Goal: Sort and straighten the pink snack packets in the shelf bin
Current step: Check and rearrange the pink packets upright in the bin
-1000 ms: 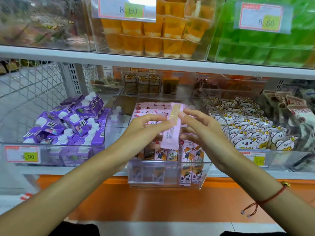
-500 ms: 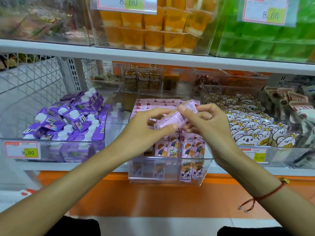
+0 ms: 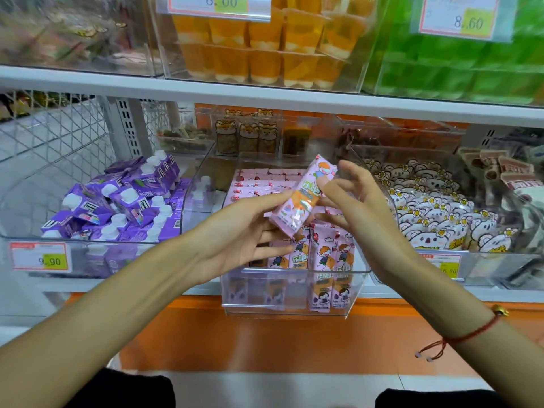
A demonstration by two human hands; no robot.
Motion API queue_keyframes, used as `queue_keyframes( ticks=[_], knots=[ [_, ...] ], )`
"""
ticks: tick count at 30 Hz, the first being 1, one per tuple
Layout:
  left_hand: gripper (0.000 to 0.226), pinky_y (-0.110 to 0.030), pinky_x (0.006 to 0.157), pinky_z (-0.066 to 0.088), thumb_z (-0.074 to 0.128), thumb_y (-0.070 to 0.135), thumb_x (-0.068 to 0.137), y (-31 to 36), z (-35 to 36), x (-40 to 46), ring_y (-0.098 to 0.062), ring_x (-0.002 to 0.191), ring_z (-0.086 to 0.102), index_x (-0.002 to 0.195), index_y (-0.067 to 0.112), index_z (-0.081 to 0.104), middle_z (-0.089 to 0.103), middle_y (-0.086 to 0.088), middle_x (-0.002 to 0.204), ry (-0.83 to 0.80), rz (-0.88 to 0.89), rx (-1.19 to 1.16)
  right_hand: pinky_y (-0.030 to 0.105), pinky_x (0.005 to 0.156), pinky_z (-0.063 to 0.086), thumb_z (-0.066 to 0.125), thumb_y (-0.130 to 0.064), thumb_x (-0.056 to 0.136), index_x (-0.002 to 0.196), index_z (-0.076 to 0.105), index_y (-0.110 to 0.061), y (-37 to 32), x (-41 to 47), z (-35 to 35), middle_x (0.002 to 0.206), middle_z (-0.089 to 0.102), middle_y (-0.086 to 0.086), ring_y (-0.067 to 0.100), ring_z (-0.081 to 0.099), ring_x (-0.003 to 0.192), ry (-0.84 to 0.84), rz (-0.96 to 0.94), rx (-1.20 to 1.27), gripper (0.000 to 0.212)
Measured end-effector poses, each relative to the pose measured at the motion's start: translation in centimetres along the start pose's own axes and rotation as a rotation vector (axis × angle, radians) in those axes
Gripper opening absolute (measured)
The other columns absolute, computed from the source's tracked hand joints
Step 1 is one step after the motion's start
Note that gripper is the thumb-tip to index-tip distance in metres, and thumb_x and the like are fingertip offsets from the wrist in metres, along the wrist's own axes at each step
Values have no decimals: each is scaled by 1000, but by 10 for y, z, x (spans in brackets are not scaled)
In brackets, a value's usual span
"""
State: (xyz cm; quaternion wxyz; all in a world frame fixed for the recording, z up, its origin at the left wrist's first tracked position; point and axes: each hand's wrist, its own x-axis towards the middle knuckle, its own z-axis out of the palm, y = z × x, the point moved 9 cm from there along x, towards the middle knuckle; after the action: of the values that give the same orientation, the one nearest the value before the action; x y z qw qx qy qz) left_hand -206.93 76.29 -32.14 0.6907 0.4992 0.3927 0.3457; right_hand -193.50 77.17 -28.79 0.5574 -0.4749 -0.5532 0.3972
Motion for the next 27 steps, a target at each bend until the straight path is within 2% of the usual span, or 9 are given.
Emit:
queue_keyframes(
  ticks=[2,5,7,11,15,17,20,23,27],
  knots=[
    [38,-17,60,55,43,22,98,4,-1,3,-13,89,63,134,14,52,64,-8,126,-11,55,64,35,97,51,61,-18,91,141,38,-26,-5,0,6,124,58,2,12,63,109,-105,-42,12,55],
    [35,-19,65,47,42,8,96,13,-11,10,-3,76,62,111,33,62,71,15,87,43,178,218,39,106,42,64,-14,89,136,46,-24,-22,-7,14,128,59,3,17,55,120,-229,-218,-66,51],
    [38,-16,65,43,42,5,96,16,-15,13,0,74,60,100,36,62,70,21,82,61,227,265,41,108,39,64,-17,87,133,48,-23,-26,-10,14,127,59,1,17,53,121,-236,-279,-87,49],
    [37,-11,74,45,41,11,100,15,-12,12,5,81,60,104,42,60,69,22,95,33,285,347,29,98,45,62,-16,89,135,44,-22,-28,-11,16,122,60,-1,15,55,115,-249,-322,-89,50],
    [34,-16,92,43,47,13,98,28,-17,-1,7,111,52,119,39,53,57,18,123,154,449,713,13,84,45,60,-8,93,139,36,-25,-38,-6,0,92,59,-16,0,58,92,-140,-385,-93,54],
    [41,-29,98,41,56,15,92,32,-19,-5,0,122,44,126,36,48,51,17,132,230,502,1059,15,82,46,59,-12,94,136,37,-30,-42,-2,-13,85,54,-20,-1,56,82,-61,-396,-145,51],
    [48,-31,90,43,69,36,83,21,-12,-2,-7,120,45,127,38,50,54,17,127,199,479,1460,26,77,50,60,-16,93,124,50,-31,-34,3,-15,94,55,2,11,56,83,-51,-305,-270,36],
    [48,-28,76,40,67,46,84,15,-9,6,-11,114,50,128,38,52,57,16,121,176,464,1577,30,73,52,61,-17,91,120,52,-30,-19,3,-5,94,58,9,13,59,78,-100,-202,-375,34],
    [44,-35,83,48,64,44,87,17,-5,14,-14,118,48,129,36,54,54,17,128,166,513,1690,29,71,51,60,-17,91,120,47,-35,-8,-3,8,86,52,-4,17,62,74,-167,-163,-502,36]
  ],
)
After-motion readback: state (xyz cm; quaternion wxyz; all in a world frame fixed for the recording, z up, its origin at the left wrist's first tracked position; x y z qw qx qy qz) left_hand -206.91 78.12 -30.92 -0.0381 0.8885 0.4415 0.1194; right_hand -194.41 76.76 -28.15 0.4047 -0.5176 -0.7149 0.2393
